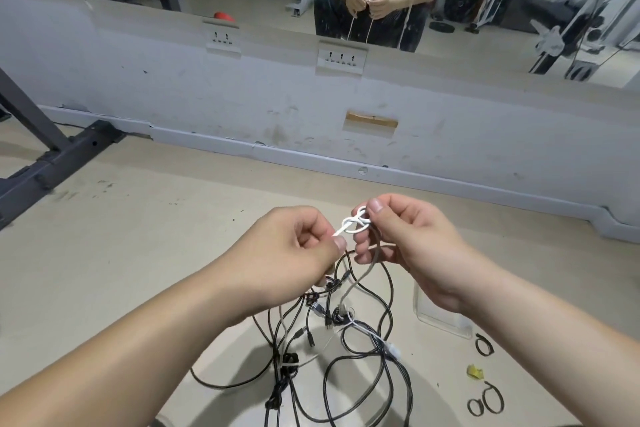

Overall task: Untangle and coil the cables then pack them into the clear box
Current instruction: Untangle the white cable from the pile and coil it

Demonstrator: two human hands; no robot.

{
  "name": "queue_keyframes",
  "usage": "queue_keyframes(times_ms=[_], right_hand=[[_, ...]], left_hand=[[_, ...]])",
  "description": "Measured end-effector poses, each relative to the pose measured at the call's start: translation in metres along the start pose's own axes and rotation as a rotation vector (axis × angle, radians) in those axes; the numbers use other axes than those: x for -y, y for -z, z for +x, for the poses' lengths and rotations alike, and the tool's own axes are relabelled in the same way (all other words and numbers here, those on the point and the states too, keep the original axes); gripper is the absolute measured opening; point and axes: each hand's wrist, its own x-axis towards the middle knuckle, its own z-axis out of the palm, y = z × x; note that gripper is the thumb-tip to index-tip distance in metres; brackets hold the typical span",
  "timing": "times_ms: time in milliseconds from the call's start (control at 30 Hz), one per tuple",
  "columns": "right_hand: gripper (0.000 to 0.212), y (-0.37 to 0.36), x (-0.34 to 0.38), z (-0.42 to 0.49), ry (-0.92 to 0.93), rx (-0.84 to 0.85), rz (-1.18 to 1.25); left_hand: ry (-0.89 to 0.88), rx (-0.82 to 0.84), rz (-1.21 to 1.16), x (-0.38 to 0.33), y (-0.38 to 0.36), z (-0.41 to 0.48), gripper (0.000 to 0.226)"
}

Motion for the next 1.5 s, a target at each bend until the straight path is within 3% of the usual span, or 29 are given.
queue_keyframes(times_ms=[267, 400, 567, 667, 733, 867, 967, 1033, 1133, 1333, 1400, 1500], right_hand=[[0.021, 0.001, 0.001, -0.004, 0.034, 0.136, 0.0], [0.03, 0.0, 0.0, -0.004, 0.007, 0.139, -0.021], [0.019, 0.002, 0.006, -0.005, -0.086, 0.151, -0.091], [0.008, 0.003, 0.011, -0.006, -0.162, 0.151, -0.033], [0.004, 0.001, 0.013, -0.007, -0.21, 0.16, 0.004], [0.02, -0.001, 0.015, 0.002, -0.287, 0.063, 0.275], [0.017, 0.001, 0.015, 0.008, -0.313, -0.005, 0.491], [0.01, 0.003, 0.01, 0.008, -0.255, -0.014, 0.347], [0.028, 0.008, 0.005, 0.005, -0.043, 0.042, -0.107], [0.005, 0.019, 0.009, 0.001, 0.053, 0.132, -0.472], [0.01, 0.015, 0.01, 0.002, 0.076, 0.06, -0.478], [0.016, 0.015, 0.013, 0.011, -0.008, -0.145, -0.138]], left_hand=[[0.007, -0.162, -0.02, 0.001, -0.003, 0.001, 0.017], [0.029, -0.157, -0.121, 0.001, -0.002, 0.0, 0.004], [0.013, -0.113, -0.126, 0.0, -0.002, -0.001, 0.015], [0.021, -0.035, -0.192, -0.002, -0.002, -0.001, 0.003], [0.02, 0.011, -0.227, -0.002, -0.002, 0.0, 0.007], [0.022, -0.004, -0.298, 0.002, -0.006, 0.004, 0.008], [-0.029, -0.034, -0.217, 0.008, -0.012, 0.007, 0.01], [-0.089, -0.055, -0.145, 0.012, -0.013, 0.007, 0.015], [-0.124, -0.004, -0.046, 0.014, -0.009, 0.007, 0.024], [-0.103, 0.018, -0.065, 0.013, -0.005, 0.007, 0.016], [-0.105, 0.019, -0.108, 0.009, -0.004, 0.007, 0.017], [-0.121, 0.059, -0.099, 0.009, -0.007, 0.006, 0.021]])
